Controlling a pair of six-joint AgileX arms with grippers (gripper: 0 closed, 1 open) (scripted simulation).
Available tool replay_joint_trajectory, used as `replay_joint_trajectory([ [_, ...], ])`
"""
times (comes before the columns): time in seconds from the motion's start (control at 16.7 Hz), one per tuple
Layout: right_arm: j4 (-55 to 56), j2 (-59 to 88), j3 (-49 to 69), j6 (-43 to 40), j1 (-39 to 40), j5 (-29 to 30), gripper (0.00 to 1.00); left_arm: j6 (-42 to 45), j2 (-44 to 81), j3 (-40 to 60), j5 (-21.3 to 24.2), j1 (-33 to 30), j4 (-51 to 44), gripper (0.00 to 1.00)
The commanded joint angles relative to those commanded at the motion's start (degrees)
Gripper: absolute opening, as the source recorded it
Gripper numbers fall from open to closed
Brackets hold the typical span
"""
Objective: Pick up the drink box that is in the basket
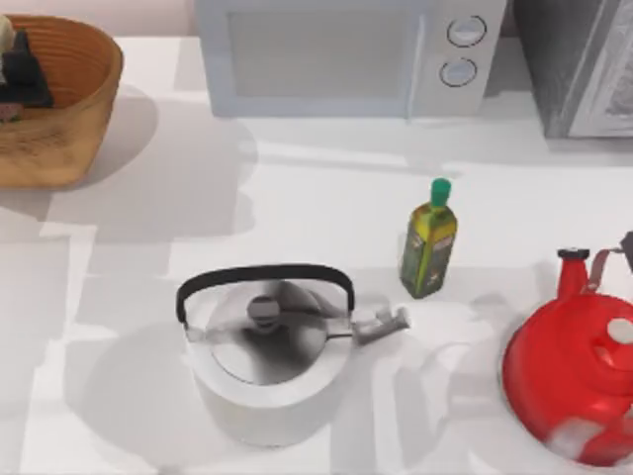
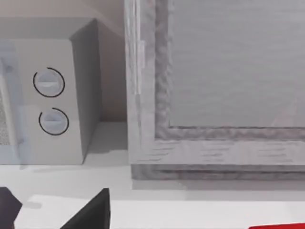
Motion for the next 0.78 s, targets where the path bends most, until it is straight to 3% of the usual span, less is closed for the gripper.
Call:
replay_joint_trajectory([
  [0.54, 0.0, 0.0, 0.0, 0.0, 0.0, 0.0, 1.0, 0.0, 3.3, 5.6, -0.5, -0.5, -2.3, 1.0],
  [0.78, 0.0, 0.0, 0.0, 0.0, 0.0, 0.0, 1.0, 0.0, 3.3, 5.6, -0.5, -0.5, -2.3, 0.7],
])
